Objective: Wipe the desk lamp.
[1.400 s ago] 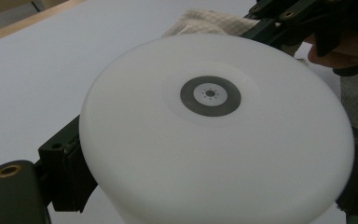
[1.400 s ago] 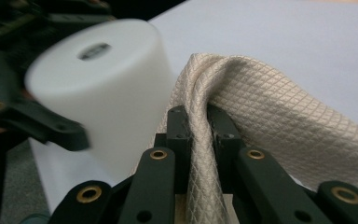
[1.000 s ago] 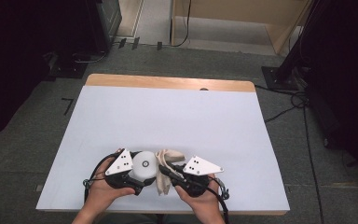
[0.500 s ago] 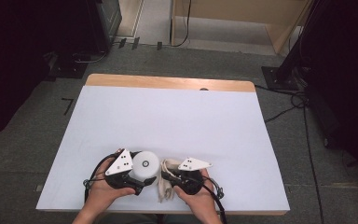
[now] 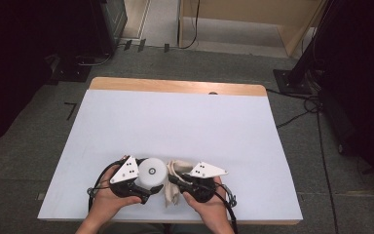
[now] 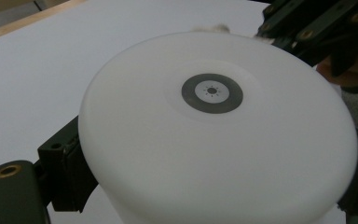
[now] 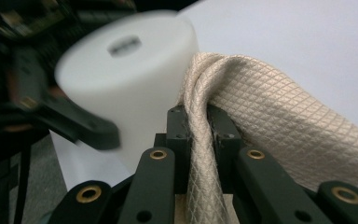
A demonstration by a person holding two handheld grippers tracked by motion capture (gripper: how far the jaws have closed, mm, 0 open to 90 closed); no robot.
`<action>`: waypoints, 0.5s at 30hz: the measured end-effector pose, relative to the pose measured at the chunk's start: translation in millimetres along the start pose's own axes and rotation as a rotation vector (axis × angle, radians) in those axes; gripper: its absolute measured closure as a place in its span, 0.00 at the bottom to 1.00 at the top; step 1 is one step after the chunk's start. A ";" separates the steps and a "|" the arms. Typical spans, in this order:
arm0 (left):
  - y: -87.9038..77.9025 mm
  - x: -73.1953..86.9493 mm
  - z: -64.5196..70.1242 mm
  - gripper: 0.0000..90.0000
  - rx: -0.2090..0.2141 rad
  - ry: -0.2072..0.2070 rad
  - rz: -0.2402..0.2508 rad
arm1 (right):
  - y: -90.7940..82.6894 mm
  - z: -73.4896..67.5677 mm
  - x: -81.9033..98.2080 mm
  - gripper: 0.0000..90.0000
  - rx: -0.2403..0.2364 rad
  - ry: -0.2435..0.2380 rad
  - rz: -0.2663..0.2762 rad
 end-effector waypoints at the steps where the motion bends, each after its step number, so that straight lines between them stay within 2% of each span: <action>1: 0.0 0.0 0.0 0.09 -0.001 0.000 -0.001 | -3.4 -2.2 -5.0 0.90 -0.001 -0.011 0.018; 4: 0.1 0.0 0.0 0.09 -0.002 0.000 0.000 | -12.0 -7.7 -16.4 0.90 -0.012 -0.033 0.061; 8: 0.2 0.0 0.1 0.09 -0.002 -0.002 0.001 | -13.5 -9.0 -18.9 0.90 -0.017 -0.041 0.067; 15: 0.1 0.1 0.1 0.09 -0.001 -0.001 0.000 | 2.7 2.8 3.1 0.90 -0.019 0.002 -0.007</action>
Point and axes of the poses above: each handheld gripper's, and its own axes: y roughly forward along the jaws, x roughly out of its underside, z roughly to its right, the point moved 9 cm from there along y, roughly forward along the jaws, and after that the axes turned 3 degrees about -z, right-handed, at the moved point
